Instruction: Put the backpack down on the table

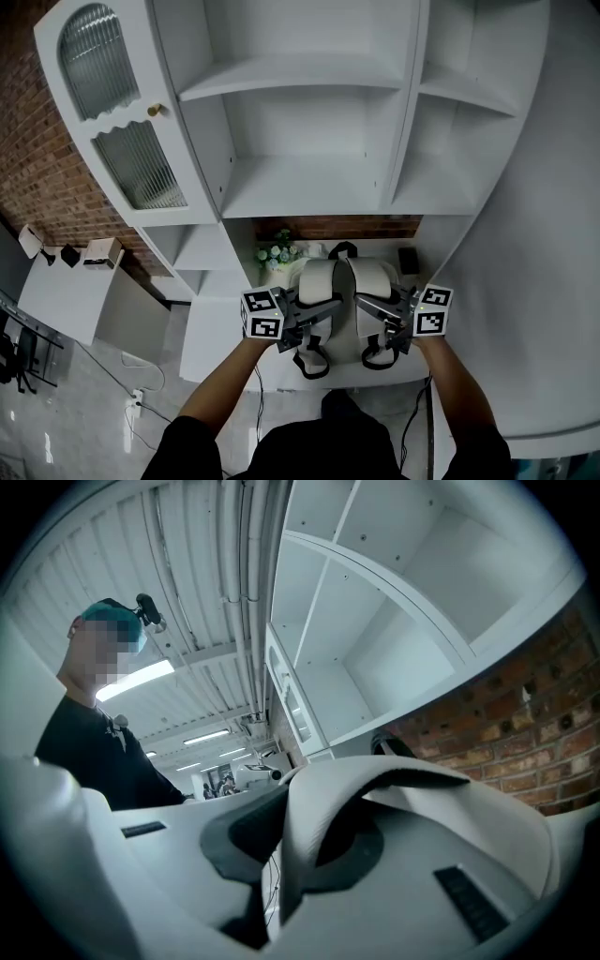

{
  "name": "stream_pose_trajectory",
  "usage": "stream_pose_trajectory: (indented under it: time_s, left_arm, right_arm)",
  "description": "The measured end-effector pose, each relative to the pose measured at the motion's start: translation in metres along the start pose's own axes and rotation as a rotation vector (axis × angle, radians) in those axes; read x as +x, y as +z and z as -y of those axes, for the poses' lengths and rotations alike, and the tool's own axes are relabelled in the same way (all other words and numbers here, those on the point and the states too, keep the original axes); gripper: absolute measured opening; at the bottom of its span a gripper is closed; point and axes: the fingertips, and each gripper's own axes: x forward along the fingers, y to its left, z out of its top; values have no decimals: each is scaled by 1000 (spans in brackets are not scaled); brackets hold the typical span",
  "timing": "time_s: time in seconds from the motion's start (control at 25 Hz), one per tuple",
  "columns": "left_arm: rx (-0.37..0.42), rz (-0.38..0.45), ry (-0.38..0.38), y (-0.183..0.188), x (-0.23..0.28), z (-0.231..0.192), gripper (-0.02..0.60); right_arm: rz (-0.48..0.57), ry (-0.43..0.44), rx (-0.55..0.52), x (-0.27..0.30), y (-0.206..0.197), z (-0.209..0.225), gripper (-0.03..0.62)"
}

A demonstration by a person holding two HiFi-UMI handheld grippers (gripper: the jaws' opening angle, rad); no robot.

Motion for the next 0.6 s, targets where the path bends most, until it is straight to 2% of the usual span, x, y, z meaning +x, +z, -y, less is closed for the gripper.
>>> stream_pose_trajectory:
  time_s: [0.12,0.28,0.6]
  left_arm:
    - [-47,33,-18,-13,-3,3,51]
    - [-48,-34,-10,-44,0,4,52]
    - [-94,-79,15,-72,-1,-12,52]
  right_arm:
    - [-17,-13,20,0,-21,-1,52]
    - [-15,-33,48,-2,-43,3,52]
    - [-70,-53,119,0,-84,25,54]
